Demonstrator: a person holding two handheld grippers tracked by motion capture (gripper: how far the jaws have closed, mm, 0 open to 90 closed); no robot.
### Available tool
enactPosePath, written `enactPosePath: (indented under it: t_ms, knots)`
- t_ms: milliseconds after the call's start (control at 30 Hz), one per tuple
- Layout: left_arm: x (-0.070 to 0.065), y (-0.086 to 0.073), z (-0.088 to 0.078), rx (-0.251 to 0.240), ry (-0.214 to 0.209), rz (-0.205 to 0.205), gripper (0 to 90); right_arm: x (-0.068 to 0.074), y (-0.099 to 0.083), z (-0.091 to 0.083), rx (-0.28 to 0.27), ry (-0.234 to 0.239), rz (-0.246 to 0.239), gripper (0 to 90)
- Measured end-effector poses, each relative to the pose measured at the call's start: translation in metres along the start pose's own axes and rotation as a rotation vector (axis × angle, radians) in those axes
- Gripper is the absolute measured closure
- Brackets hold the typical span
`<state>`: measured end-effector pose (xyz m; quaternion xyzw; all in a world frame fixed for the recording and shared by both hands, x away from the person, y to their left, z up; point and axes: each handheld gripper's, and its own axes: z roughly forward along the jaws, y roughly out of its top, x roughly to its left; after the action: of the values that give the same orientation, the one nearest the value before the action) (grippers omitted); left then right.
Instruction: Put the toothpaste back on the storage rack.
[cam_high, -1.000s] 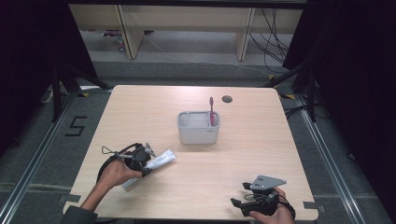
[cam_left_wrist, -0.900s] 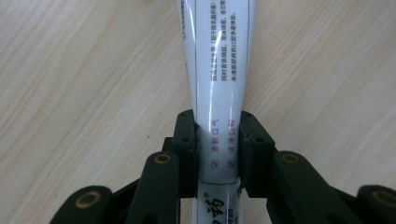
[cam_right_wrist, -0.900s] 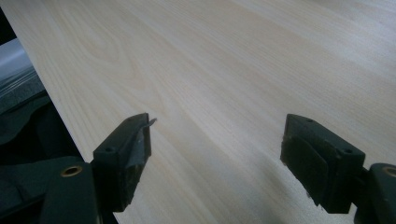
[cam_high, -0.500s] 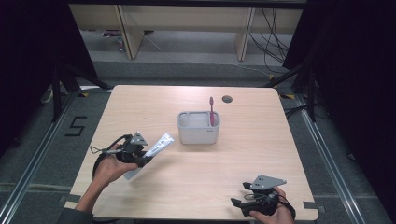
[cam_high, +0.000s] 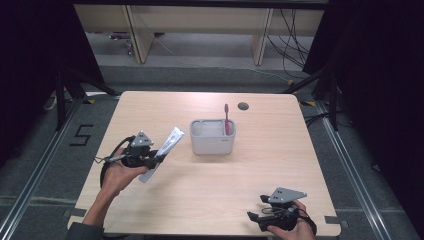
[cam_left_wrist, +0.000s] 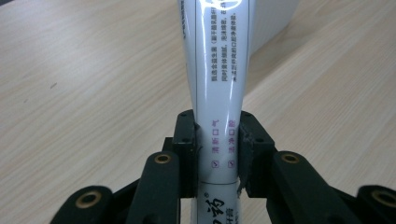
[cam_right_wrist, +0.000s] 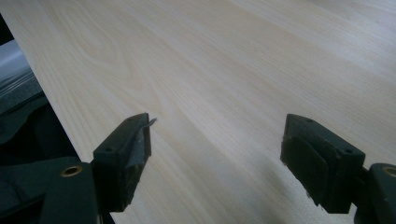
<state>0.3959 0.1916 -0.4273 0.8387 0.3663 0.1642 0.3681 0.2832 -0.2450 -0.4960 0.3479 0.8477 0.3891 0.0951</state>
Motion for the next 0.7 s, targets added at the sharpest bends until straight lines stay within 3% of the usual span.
enactPosePath:
  t_ms: [200,333,367,400,500,567,600,700]
  knots:
    - [-0.002,0.007,-0.005,-0.103,-0.005,-0.038,71.7,0.000,0.000,0.000,0.002,0.001,0.004,25.1]
    - [-0.005,0.011,-0.005,-0.149,0.022,-0.050,71.7,0.000,0.000,0.000,0.002,-0.002,0.000,25.1]
    - [-0.008,0.014,-0.004,-0.184,0.023,-0.076,71.7,0.000,0.000,0.000,0.001,-0.001,0.004,25.1]
    - [-0.007,0.016,-0.004,-0.186,0.024,-0.076,71.7,0.000,0.000,0.001,-0.001,0.018,0.019,25.1]
    - [-0.009,0.019,-0.002,-0.209,0.025,-0.087,71.7,-0.001,-0.001,0.000,-0.002,-0.004,0.008,25.1]
    - [-0.011,0.023,0.000,-0.226,0.030,-0.088,71.7,0.001,-0.001,0.000,0.000,0.004,0.031,25.1]
    - [-0.011,0.023,0.000,-0.226,0.030,-0.088,71.7,-0.001,-0.001,0.000,-0.006,-0.004,0.009,25.1]
    - [-0.014,0.031,0.002,-0.249,0.023,-0.099,71.7,-0.001,-0.001,0.000,-0.006,-0.005,0.004,25.1]
